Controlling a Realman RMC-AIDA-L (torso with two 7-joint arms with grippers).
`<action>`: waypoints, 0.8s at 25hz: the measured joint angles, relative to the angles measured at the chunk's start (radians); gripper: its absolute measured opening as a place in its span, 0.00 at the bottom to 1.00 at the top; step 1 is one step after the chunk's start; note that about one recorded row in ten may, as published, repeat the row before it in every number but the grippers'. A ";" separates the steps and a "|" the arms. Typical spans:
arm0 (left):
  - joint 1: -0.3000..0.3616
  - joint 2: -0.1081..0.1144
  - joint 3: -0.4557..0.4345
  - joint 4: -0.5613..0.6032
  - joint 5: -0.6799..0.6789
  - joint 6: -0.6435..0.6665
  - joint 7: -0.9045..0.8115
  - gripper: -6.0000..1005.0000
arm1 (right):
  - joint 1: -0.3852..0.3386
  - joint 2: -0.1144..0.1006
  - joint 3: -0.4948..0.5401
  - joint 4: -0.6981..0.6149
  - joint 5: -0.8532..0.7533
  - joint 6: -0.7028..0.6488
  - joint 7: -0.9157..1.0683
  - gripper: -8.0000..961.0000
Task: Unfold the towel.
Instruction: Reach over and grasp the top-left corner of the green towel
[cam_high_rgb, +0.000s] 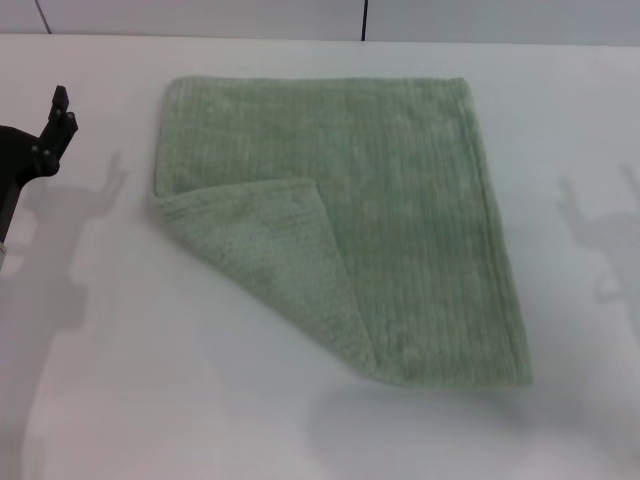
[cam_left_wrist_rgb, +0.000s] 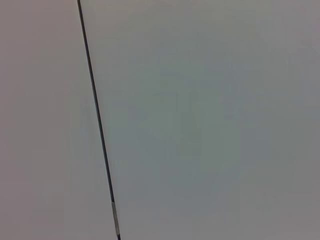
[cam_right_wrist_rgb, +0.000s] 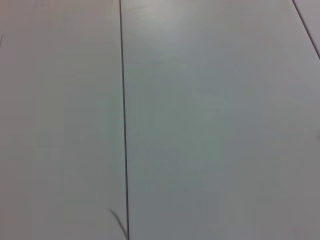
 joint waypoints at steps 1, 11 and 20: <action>0.000 0.000 0.000 0.000 0.000 0.000 0.000 0.84 | 0.002 0.000 0.000 0.000 0.000 0.000 0.000 0.86; -0.001 0.000 -0.004 0.007 -0.001 -0.019 0.001 0.84 | 0.040 -0.015 -0.022 0.064 -0.008 0.037 0.002 0.86; -0.004 0.000 -0.009 0.005 -0.002 -0.042 0.001 0.84 | 0.140 -0.153 0.001 0.346 -0.037 0.420 0.040 0.86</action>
